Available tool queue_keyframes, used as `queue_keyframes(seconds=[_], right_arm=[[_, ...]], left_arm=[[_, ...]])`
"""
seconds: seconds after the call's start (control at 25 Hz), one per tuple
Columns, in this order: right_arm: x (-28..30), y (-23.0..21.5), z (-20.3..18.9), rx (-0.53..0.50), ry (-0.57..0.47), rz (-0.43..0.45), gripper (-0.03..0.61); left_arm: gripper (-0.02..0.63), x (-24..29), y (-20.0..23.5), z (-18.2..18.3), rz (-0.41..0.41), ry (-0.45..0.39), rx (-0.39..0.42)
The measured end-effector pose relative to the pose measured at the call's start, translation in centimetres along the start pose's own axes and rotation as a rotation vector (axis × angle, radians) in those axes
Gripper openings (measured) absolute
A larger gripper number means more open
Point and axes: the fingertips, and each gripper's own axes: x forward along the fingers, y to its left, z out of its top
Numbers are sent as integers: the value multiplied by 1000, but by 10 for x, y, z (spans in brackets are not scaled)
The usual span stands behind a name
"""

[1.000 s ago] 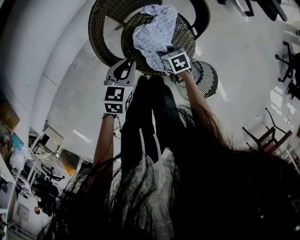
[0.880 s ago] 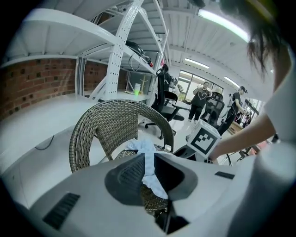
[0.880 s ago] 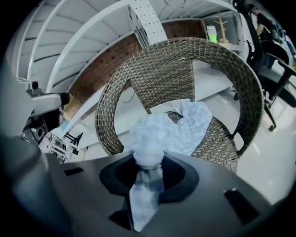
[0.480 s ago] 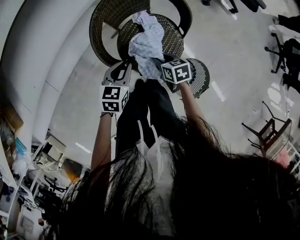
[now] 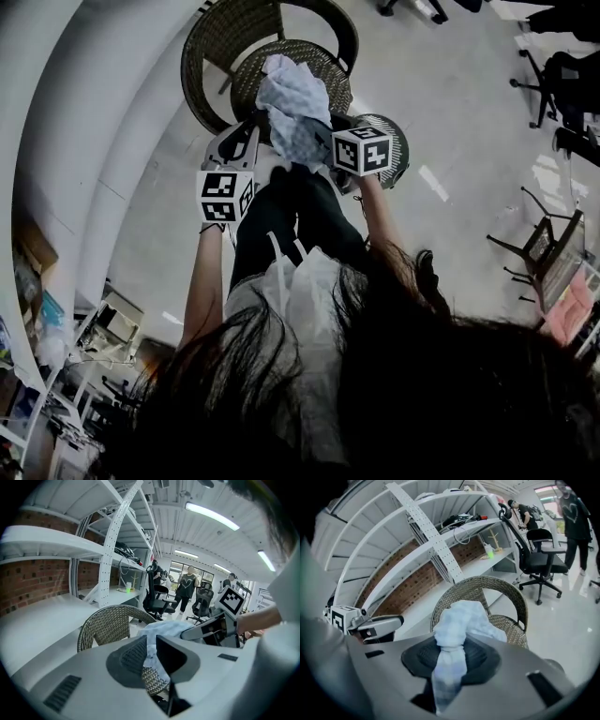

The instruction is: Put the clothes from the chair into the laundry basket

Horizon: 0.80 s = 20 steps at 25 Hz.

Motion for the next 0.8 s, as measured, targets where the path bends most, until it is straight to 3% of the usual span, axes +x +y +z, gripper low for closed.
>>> queue_keyframes(seconds=[0.36, 0.8], right_arm=[[-67, 22, 11, 93, -148, -31, 114], [-154, 0, -5, 191, -282, -180, 114]], left_arm=[[74, -17, -21, 4, -84, -5, 25], [74, -3, -75, 15, -258, 12, 106]])
